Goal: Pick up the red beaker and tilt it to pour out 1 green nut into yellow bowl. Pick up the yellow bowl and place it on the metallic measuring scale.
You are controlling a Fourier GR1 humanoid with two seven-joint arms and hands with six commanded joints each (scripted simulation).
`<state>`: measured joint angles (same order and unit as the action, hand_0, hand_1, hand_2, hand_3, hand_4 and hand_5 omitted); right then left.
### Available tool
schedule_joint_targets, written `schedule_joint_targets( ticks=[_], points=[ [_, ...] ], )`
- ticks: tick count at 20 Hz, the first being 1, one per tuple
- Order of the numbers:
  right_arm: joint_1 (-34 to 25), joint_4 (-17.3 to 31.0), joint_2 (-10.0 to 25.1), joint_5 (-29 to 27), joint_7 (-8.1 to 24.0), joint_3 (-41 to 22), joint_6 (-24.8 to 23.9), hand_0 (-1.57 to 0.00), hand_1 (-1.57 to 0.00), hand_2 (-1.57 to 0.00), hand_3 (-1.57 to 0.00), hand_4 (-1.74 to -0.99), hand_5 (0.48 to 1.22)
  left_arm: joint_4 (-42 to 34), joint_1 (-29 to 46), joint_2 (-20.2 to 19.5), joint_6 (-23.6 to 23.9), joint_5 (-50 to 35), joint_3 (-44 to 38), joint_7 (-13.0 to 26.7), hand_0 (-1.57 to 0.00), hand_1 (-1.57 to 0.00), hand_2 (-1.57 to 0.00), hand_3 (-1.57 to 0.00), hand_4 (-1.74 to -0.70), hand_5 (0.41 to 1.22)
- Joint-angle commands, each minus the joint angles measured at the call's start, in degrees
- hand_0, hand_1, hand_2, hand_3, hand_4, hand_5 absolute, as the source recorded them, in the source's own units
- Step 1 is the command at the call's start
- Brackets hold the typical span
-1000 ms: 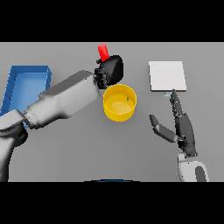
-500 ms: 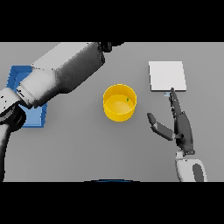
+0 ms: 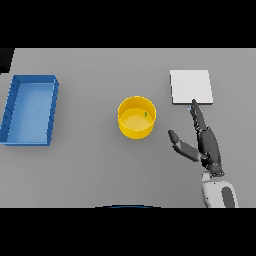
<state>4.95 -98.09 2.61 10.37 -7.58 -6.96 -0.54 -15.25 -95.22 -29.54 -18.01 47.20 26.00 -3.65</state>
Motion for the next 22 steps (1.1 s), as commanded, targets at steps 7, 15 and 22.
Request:
schedule_joint_targets(
  ticks=[7, 15, 22],
  points=[
    [-1.3, 0.2, 1.8, 1.7, 0.9, -0.2, 0.1, 0.0, 0.0, 0.0, 0.0, -1.138, 0.626, 2.3, 14.7, -5.6, 11.9, -16.1, -13.7, 10.6, -1.57, -1.57, -1.57, -1.56, -1.74, 1.221],
    [-1.2, 2.0, 1.3, 0.9, -0.5, -0.3, 0.7, 0.0, 0.0, 0.0, 0.0, -1.131, 0.669, -12.3, 37.0, -5.4, 20.9, -31.6, -22.5, 20.2, -1.57, -1.57, -1.57, -1.57, -1.74, 1.221],
    [-0.2, 1.5, 2.3, 1.7, -1.4, -0.7, 1.1, 0.0, 0.0, 0.0, 0.0, -1.171, 0.677, -36.2, 58.7, -3.1, 26.6, -38.0, -22.4, 27.0, -1.57, -1.57, -1.57, -1.57, -1.74, 1.098]
  ],
)
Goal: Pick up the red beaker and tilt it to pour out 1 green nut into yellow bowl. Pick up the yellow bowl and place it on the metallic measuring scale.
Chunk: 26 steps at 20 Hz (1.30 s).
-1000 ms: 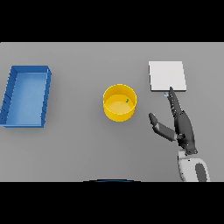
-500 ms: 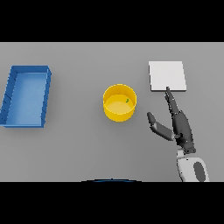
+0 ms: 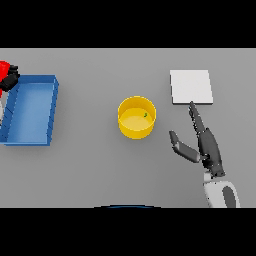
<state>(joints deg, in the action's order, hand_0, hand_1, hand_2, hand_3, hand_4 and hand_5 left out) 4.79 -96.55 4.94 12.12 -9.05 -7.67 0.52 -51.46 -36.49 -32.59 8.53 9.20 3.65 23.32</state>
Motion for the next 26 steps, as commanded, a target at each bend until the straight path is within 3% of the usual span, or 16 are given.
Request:
schedule_joint_targets(
  ticks=[1, 3, 5, 6, 8, 10, 12, 17, 20, 23, 26],
  points=[
    [0.4, -0.3, -0.2, -0.1, -0.6, -0.2, 0.1, 0.0, 0.0, 0.0, 0.0, -1.167, 0.675, -2.6, 1.8, 0.1, 0.5, -0.2, 0.2, 2.0, -1.57, -1.57, -1.57, -1.57, -1.74, 1.05],
    [0.0, -0.1, 0.2, -0.8, 0.3, 0.7, 0.0, 0.0, 0.0, 0.0, 0.0, -1.157, 0.671, -6.1, 4.4, -0.1, 0.6, -0.8, 0.1, 4.2, -1.57, -1.57, -1.57, -1.57, -1.74, 0.925],
    [-0.5, 0.3, -0.2, -1.1, 0.6, 0.6, 0.2, 0.0, 0.0, 0.0, 0.0, -1.155, 0.67, -9.7, 5.2, -0.3, -0.4, -1.4, 0.5, 8.1, -1.57, -1.57, -1.53, -1.53, -1.52, 0.818],
    [-0.6, 0.0, -0.2, -1.2, 0.9, 0.6, 0.2, 0.0, 0.0, 0.0, 0.0, -1.153, 0.67, -11.2, 6.0, -1.0, -3.4, -2.5, 0.9, 6.6, -1.47, -1.34, -1.28, -1.32, -1.37, 0.774],
    [-0.7, 0.4, -0.1, -0.9, 0.9, 0.5, 0.1, 0.0, 0.0, 0.0, 0.0, -1.149, 0.67, -13.7, 7.2, -1.8, -8.2, -6.4, 0.1, 5.9, -0.94, -0.86, -0.82, -0.84, -1.13, 0.705],
    [-0.1, -0.1, -0.2, -1.0, -0.3, 0.5, 0.0, 0.0, 0.0, 0.0, 0.0, -1.153, 0.67, -14.8, 8.1, -2.7, -11.8, -8.2, 0.2, 6.3, -0.6, -0.55, -0.52, -0.54, -0.98, 0.664],
    [-0.7, 0.0, -0.2, -0.9, 0.3, 0.6, -0.2, 0.0, 0.0, 0.0, 0.0, -1.155, 0.669, -14.1, 7.9, -3.1, -13.3, -6.6, 2.0, 6.9, -0.38, -0.35, -0.33, -0.34, -0.88, 0.644],
    [-1.0, 0.6, -0.1, 1.1, 0.8, 0.3, -1.4, 0.0, 0.0, 0.0, 0.0, -1.157, 0.665, -13.4, 8.2, -3.9, -12.7, -3.4, 3.8, 6.8, -0.13, -0.11, -0.11, -0.11, -0.79, 0.627],
    [-2.0, 0.2, -0.2, 4.4, 5.2, -0.9, -2.9, 0.0, 0.0, 0.0, 0.0, -1.131, 0.631, -13.6, 7.1, -3.1, -11.1, -3.2, 3.6, 5.2, -0.06, -0.06, -0.06, -0.06, -0.78, 0.633],
    [-4.6, 0.5, 4.2, 5.8, 3.3, -2.3, 1.5, 0.0, 0.0, 0.0, 0.0, -1.08, 0.662, -15.0, 8.2, -1.9, -9.7, -4.7, 2.5, 2.5, -0.03, -0.03, -0.03, -0.03, -0.79, 0.652],
    [-9.3, 2.2, 9.5, 13.2, 5.2, -6.2, 4.6, 0.0, 0.0, 0.0, 0.0, -1.122, 0.649, -15.7, 8.8, -1.6, -9.6, -5.4, 2.2, 1.9, -0.02, -0.01, -0.01, -0.01, -0.8, 0.666]
  ],
)
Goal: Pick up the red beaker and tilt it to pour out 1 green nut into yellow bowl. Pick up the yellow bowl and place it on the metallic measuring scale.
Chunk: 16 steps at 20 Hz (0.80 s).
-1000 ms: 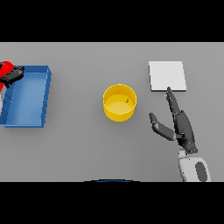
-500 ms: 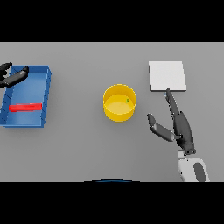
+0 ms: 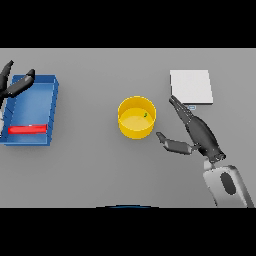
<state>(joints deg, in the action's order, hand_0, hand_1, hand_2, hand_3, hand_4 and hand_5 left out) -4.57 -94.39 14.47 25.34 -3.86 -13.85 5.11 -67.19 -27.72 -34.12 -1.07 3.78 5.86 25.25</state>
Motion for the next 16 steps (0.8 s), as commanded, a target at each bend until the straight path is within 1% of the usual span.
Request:
schedule_joint_targets(
  ticks=[1, 3, 5, 7, 8, 11, 12, 14, 16],
  points=[
    [-1.4, 0.2, 1.5, 2.3, 0.8, -1.2, 0.9, 0.0, 0.0, 0.0, 0.0, -1.128, 0.637, -0.7, 0.0, 0.2, 0.1, -0.1, 0.2, 1.0, -0.01, -0.01, -0.01, -0.01, -0.8, 0.673],
    [-5.9, 1.9, 4.4, 7.1, 0.4, -3.7, 2.3, 0.0, 0.0, 0.0, 0.0, -1.137, 0.626, -1.2, 0.8, 0.2, -0.1, -0.4, 0.2, 1.0, -0.01, -0.01, -0.01, -0.01, -0.81, 0.683],
    [-9.9, 3.7, 6.8, 11.0, 0.1, -6.8, 5.3, 0.0, 0.0, 0.0, 0.0, -1.15, 0.63, -1.6, 0.5, 0.4, -0.2, -0.4, 0.4, 1.6, 0.0, 0.0, 0.0, 0.0, -0.81, 0.688],
    [-13.6, 5.5, 8.4, 13.9, -2.4, -9.7, 7.4, 0.0, 0.0, 0.0, 0.0, -1.157, 0.635, -1.3, 0.1, 0.5, -0.3, -0.7, 0.2, 1.5, 0.0, 0.0, 0.0, 0.0, -0.81, 0.688],
    [-15.3, 6.7, 8.6, 15.5, -3.5, -11.4, 8.2, 0.0, 0.0, 0.0, 0.0, -1.162, 0.637, -0.8, 0.1, 0.3, -0.7, -0.8, 0.0, 1.3, 0.0, 0.0, 0.0, 0.0, -0.81, 0.689],
    [-20.4, 10.9, 9.1, 18.8, -4.8, -14.8, 10.4, 0.0, 0.0, 0.0, 0.0, -1.161, 0.643, -1.2, 0.8, -0.1, -1.3, -1.0, 0.0, 1.4, 0.0, 0.0, 0.0, 0.0, -0.8, 0.691],
    [-21.2, 12.4, 9.0, 19.8, -6.3, -16.1, 10.7, 0.0, 0.0, 0.0, 0.0, -1.156, 0.642, -1.1, 0.7, -0.2, -1.5, -1.0, -0.1, 0.9, 0.0, 0.0, 0.0, 0.0, -0.81, 0.692],
    [-23.9, 15.4, 8.9, 20.9, -7.4, -17.6, 11.8, 0.0, 0.0, 0.0, 0.0, -1.154, 0.639, -0.9, 0.2, -0.3, -1.4, -1.0, -0.3, 1.5, 0.0, 0.0, 0.0, 0.0, -0.81, 0.695],
    [-25.8, 17.9, 8.1, 21.7, -8.3, -19.5, 13.6, 0.0, 0.0, 0.0, 0.0, -1.157, 0.644, -1.8, 1.6, -0.5, -1.3, -1.2, -0.4, 0.1, 0.0, 0.0, 0.0, 0.0, -0.81, 0.696]
  ],
)
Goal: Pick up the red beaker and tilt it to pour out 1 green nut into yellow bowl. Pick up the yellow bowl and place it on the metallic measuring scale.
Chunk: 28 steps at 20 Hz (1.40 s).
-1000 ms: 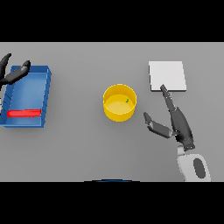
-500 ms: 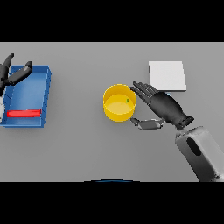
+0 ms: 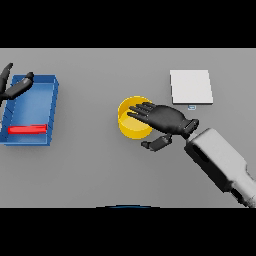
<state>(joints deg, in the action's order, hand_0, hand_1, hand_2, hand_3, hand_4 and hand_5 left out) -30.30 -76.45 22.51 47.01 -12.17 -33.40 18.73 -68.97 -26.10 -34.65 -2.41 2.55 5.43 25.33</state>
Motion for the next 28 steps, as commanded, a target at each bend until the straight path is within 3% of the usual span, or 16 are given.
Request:
schedule_joint_targets(
  ticks=[1, 6, 13, 17, 18, 19, 20, 22, 25, 28],
  points=[
    [-1.3, 0.8, -0.7, 0.0, -0.1, -0.5, 0.8, 0.0, 0.0, 0.0, 0.0, -1.155, 0.646, -0.1, -0.1, 0.1, -0.1, -0.3, -0.1, 0.6, 0.0, 0.0, 0.0, 0.0, -0.81, 0.695],
    [-5.9, 5.5, -1.5, 1.8, -0.3, -3.9, 5.5, 0.0, 0.0, 0.0, 0.0, -1.164, 0.67, 0.8, -0.6, 0.1, -0.2, 0.5, 0.3, -0.1, 0.0, 0.0, 0.0, 0.0, -0.81, 0.7],
    [-9.7, 13.2, -3.5, 3.7, -0.3, -6.1, 6.2, 0.0, 0.0, 0.0, -0.01, -1.188, 0.693, 2.2, -1.2, -0.4, -0.9, 0.8, 0.2, -0.2, 0.0, 0.0, 0.0, 0.0, -0.79, 0.708],
    [-10.3, 15.2, -5.0, 4.0, 0.8, -6.6, 6.4, -0.05, -0.06, -0.09, -0.13, -1.261, 0.809, 2.6, -1.3, -0.5, -1.1, 0.8, 0.1, -0.6, 0.0, 0.0, 0.0, 0.0, -0.79, 0.712],
    [-10.4, 14.9, -4.8, 3.9, -0.1, -6.5, 6.2, -0.19, -0.18, -0.19, -0.21, -1.309, 0.891, 2.2, -1.0, -0.6, -1.1, 0.5, -0.1, -1.0, 0.0, 0.0, 0.0, 0.0, -0.79, 0.711],
    [-10.1, 14.8, -4.6, 4.0, -1.0, -6.7, 5.6, -0.45, -0.41, -0.35, -0.32, -1.363, 0.957, 2.5, -0.9, -0.4, -1.0, 0.7, 0.1, -1.5, 0.0, 0.0, 0.0, 0.0, -0.79, 0.71],
    [-9.7, 14.3, -4.4, 3.9, -1.3, -6.8, 5.5, -0.68, -0.64, -0.59, -0.57, -1.435, 1.01, 2.3, -1.1, -0.6, -0.8, 0.8, 0.0, -1.1, 0.0, 0.0, 0.0, 0.0, -0.79, 0.71],
    [-10.0, 14.1, -4.2, 3.2, -2.2, -6.6, 6.3, -1.0, -0.97, -0.95, -0.79, -1.54, 1.086, 2.9, -1.3, -0.2, -0.7, 1.0, 0.2, -1.7, 0.0, 0.0, 0.0, 0.0, -0.79, 0.707],
    [-10.3, 13.9, -3.6, 2.6, -2.4, -6.6, 7.7, -1.28, -1.27, -1.19, -1.03, -1.637, 1.152, 2.5, -1.2, -0.3, -0.5, 1.5, 0.6, -0.8, 0.0, 0.0, 0.0, 0.0, -0.78, 0.712],
    [-10.7, 13.7, -4.0, 2.1, -0.3, -6.5, 9.1, -1.42, -1.41, -1.32, -1.13, -1.688, 1.186, 2.3, -0.8, -0.9, -1.0, 1.1, 0.2, -1.2, 0.0, 0.0, 0.0, 0.0, -0.78, 0.71]
  ],
)
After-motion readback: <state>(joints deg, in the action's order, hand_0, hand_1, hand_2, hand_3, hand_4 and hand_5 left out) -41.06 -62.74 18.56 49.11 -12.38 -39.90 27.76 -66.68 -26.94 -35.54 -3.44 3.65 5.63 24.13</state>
